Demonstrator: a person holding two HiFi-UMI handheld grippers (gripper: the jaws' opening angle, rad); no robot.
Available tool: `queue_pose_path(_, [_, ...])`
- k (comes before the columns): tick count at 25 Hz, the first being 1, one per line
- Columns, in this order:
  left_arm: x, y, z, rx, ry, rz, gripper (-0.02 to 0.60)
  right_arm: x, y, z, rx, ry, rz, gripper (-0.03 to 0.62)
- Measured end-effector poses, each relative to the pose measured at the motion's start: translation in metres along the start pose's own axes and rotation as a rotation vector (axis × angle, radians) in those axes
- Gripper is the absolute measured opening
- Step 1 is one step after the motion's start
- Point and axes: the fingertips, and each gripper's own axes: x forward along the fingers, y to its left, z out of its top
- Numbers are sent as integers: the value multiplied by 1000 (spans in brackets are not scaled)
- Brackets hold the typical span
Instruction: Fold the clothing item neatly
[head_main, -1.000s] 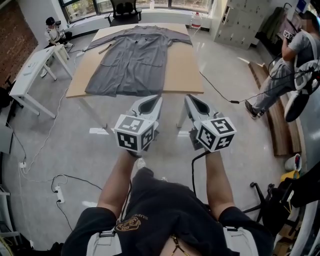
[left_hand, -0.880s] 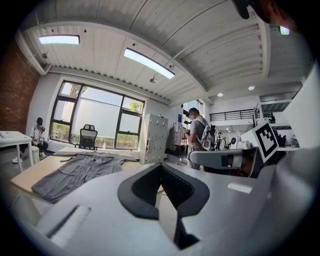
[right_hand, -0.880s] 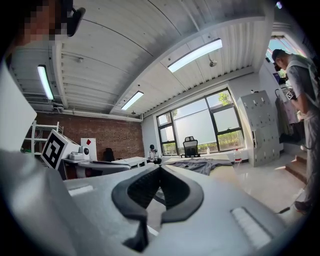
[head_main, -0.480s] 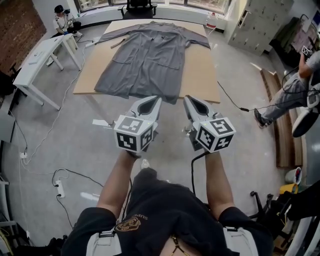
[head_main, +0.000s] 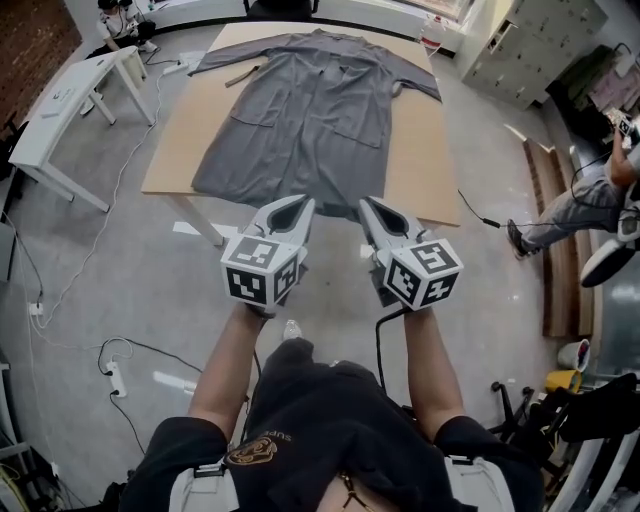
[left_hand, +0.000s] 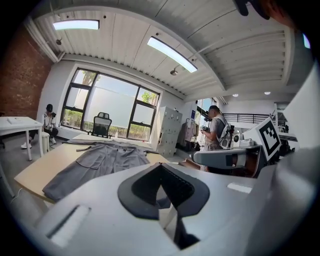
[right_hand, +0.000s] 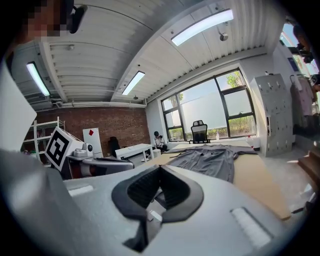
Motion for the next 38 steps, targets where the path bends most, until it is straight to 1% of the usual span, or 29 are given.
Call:
queue_pose_path(3, [6, 26, -6, -25, 13, -6, 8, 26, 4, -4, -2, 29, -4, 3])
queue_pose_path(8, [15, 56, -21, -63, 47, -6, 8, 60, 6, -12, 12, 69, 2, 3])
queue_pose_path(12, [24, 78, -34, -88, 75, 12, 8, 85, -1, -25, 33, 103, 5, 3])
queue_pose_path(15, [32, 97, -39, -92, 91, 35, 8, 104, -8, -33, 45, 123, 16, 3])
queue_pose_path(19, [57, 119, -36, -69, 109, 68, 8, 134, -26, -36, 52, 120, 55, 3])
queue_pose_path(24, [92, 139, -25, -34, 141, 97, 8, 170, -54, -26, 51, 111, 95, 3])
queue_pose_path(27, [106, 156, -23, -19, 162, 122, 8, 190, -65, -27, 56, 119, 120, 3])
queue_pose_path(29, [110, 167, -27, -3, 187, 142, 8, 200, -68, -32, 57, 133, 134, 3])
queue_pose_path(32, [115, 182, -38, 31, 245, 168, 8, 214, -71, -39, 65, 159, 149, 3])
queue_pose_path(35, [118, 192, -54, 50, 299, 157, 8, 226, -72, -55, 74, 202, 139, 3])
queue_pose_path(38, [118, 199, -72, 52, 347, 117, 8, 232, -66, -74, 82, 252, 102, 3])
